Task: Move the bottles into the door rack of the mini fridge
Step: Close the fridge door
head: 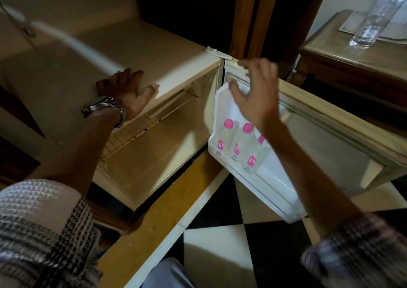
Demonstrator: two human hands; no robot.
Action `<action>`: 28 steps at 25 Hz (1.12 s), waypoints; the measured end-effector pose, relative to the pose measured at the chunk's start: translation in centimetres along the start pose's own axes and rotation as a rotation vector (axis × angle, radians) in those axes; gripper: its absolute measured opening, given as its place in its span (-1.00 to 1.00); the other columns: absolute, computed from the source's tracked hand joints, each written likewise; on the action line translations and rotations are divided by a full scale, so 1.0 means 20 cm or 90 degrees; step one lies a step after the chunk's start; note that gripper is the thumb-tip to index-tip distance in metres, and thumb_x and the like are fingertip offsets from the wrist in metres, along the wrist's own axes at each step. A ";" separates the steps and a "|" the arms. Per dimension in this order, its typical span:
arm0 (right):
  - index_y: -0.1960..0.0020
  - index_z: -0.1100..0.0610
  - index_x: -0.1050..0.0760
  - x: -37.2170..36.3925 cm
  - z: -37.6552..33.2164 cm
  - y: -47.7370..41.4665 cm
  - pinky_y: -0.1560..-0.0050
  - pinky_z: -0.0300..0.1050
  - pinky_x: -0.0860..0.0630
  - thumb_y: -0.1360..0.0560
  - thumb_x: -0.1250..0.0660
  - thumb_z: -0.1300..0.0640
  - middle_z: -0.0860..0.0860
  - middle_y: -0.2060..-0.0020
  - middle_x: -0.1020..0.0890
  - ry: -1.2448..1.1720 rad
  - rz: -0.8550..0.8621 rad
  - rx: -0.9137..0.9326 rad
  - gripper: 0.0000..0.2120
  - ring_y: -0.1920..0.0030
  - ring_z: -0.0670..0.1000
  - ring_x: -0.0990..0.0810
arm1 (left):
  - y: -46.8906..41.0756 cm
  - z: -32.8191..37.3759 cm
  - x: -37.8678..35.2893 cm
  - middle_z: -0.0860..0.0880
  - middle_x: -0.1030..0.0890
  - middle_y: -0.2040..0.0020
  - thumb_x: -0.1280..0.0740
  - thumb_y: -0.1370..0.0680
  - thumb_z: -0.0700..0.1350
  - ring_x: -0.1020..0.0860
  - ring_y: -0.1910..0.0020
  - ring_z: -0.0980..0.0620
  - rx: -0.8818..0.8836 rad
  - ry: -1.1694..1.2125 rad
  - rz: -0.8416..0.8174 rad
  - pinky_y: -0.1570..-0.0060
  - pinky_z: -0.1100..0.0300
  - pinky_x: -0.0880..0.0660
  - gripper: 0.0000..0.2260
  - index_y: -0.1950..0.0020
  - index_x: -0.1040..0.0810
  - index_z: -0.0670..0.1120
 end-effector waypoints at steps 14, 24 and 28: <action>-0.41 0.23 -0.48 0.03 0.18 -0.25 -0.14 0.07 -0.47 -0.72 0.05 -0.14 0.23 -0.31 -0.60 0.300 -0.386 -0.276 -0.43 -0.29 0.27 -0.59 | 0.03 0.00 0.00 0.02 -0.08 -0.64 0.25 -0.44 0.53 -0.05 -0.59 -0.16 0.054 0.028 -0.056 -0.47 -0.19 -0.03 -0.20 -0.59 -0.06 0.20; -0.66 0.27 0.22 -0.07 -0.13 -0.04 -0.58 0.18 -0.18 -0.61 -0.15 -0.34 0.28 -0.65 0.01 0.095 -0.460 -0.238 -0.03 -0.65 0.31 -0.03 | 0.24 0.02 0.05 0.08 0.20 -0.64 0.29 -0.44 0.51 0.17 -0.61 -0.20 0.108 0.081 -0.123 -0.51 -0.20 0.22 -0.25 -0.60 0.15 0.28; -0.68 0.01 0.01 -0.20 -0.32 0.01 -0.61 0.26 0.21 -0.60 -0.02 -0.42 0.23 -0.65 0.22 0.117 -0.406 -0.058 -0.19 -0.65 0.26 0.30 | 0.29 -0.06 0.05 0.10 0.22 -0.63 0.20 -0.53 0.44 0.21 -0.61 -0.08 0.061 0.093 -0.143 -0.52 -0.07 0.26 -0.34 -0.61 0.14 0.26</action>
Point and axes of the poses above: each hand's wrist, its own y-axis away from the middle knuckle, its own x-axis out of the back of the hand, z = x × y, the point moved 1 cm from there along -y, towards the middle knuckle
